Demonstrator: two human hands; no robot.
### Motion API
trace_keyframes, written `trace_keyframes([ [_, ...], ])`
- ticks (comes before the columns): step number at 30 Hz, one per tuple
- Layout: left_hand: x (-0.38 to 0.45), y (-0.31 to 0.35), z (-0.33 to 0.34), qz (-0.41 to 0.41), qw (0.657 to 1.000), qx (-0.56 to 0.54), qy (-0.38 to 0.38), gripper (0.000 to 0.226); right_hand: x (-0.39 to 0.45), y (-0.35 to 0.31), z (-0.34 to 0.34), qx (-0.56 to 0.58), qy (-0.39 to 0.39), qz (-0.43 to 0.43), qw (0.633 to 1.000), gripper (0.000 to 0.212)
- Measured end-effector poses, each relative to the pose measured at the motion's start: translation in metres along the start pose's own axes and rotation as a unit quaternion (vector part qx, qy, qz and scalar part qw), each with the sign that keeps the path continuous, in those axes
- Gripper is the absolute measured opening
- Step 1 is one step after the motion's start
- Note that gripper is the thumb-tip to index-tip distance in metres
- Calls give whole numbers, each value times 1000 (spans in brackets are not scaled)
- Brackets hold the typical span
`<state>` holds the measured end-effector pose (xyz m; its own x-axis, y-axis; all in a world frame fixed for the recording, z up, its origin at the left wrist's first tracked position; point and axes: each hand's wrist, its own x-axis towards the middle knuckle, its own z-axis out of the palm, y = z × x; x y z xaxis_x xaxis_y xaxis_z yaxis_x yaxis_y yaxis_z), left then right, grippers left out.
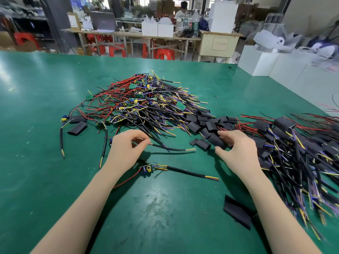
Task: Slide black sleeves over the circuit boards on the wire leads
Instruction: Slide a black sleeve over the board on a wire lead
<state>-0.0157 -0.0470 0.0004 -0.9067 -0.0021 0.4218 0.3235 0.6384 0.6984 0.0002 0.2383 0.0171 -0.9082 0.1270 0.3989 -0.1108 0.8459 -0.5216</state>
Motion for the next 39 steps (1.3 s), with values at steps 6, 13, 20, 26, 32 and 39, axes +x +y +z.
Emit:
trace_keyframes([
  [6,2,3,-1,-42,996,-75,30,9,-3,-6,3,11,-30,-99,995,39],
  [13,3,2,1,-62,989,-132,24,6,-4,-8,3,14,-52,-174,983,30],
  [20,3,-1,0,-50,991,-124,14,10,-4,-8,4,36,-26,-180,983,28],
  [26,2,-1,2,-54,990,-128,8,18,-4,-10,4,44,-47,-184,981,30],
  [32,-2,6,10,-52,990,-127,-17,14,-9,-18,7,-96,-51,-256,961,40],
  [39,-12,24,24,-22,989,-137,-58,3,-19,-42,21,-66,-113,-270,954,33],
])
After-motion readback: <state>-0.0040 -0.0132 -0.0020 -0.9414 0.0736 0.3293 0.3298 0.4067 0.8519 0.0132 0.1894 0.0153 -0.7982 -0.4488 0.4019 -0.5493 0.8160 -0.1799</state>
